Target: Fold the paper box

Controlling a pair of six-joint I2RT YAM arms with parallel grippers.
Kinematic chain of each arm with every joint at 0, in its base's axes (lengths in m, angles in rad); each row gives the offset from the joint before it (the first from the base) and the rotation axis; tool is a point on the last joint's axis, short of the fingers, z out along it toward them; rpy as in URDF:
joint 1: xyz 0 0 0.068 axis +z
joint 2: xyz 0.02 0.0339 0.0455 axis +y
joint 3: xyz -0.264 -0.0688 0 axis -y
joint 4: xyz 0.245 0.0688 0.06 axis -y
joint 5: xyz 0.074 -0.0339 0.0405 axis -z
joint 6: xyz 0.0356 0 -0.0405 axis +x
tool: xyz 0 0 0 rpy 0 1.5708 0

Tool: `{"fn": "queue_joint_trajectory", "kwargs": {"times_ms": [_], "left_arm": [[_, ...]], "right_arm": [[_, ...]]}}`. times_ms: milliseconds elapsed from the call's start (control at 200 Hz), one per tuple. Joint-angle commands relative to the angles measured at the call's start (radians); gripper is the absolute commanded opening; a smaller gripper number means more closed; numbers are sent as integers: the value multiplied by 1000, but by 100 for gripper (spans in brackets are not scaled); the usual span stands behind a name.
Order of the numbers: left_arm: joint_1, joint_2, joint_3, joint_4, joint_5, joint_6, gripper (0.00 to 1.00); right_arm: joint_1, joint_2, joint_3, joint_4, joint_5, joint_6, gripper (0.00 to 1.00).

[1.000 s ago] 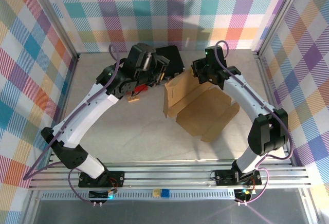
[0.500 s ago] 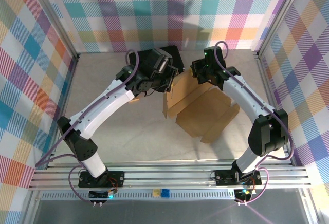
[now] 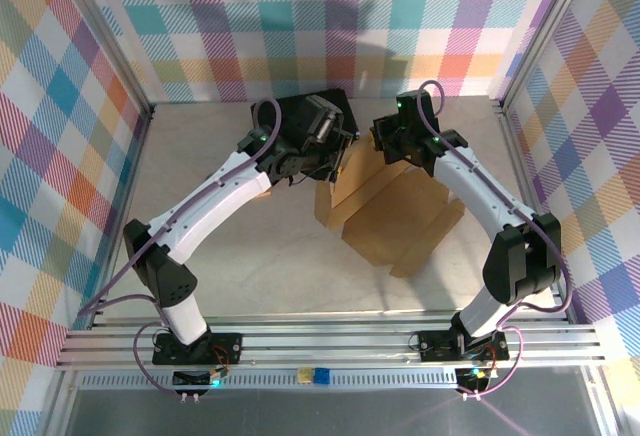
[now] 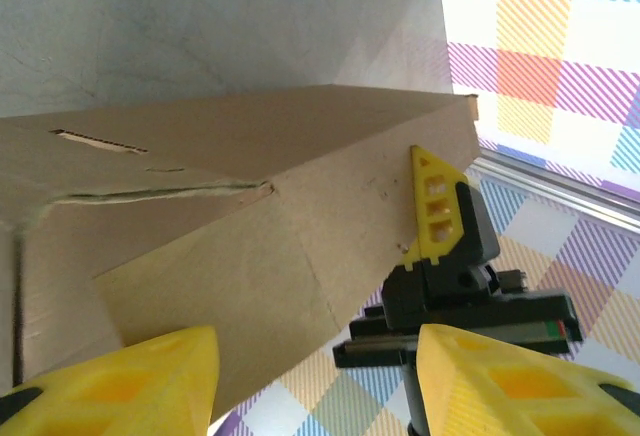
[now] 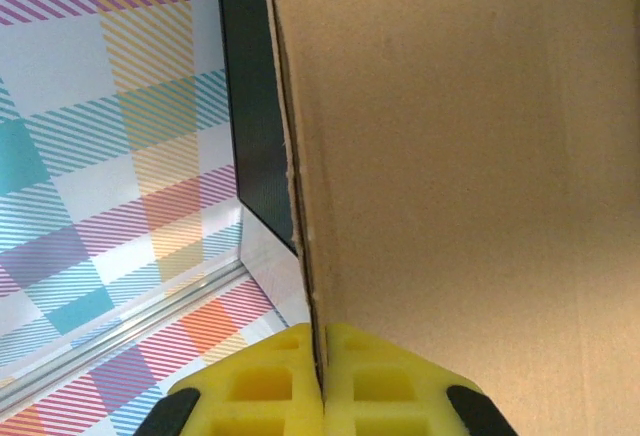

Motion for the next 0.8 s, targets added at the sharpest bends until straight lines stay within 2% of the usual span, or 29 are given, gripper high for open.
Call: {"fn": "queue_joint_trajectory", "kwargs": {"times_ms": [0,310,640,795], "left_arm": [[8,33,34,10,34,4,55],[19,43,27,3,25,7,52],[35,38,-2,36,22,3,33],[42,29,-14,40,12,11,19]], "right_arm": [[10,-52,1,4,-10,31,0],[12,-68,-2,-11,-8,46,0],[29,-77,-4,-21,-9,69,0],[32,-83,-6,-31,-10,75,0]]}}
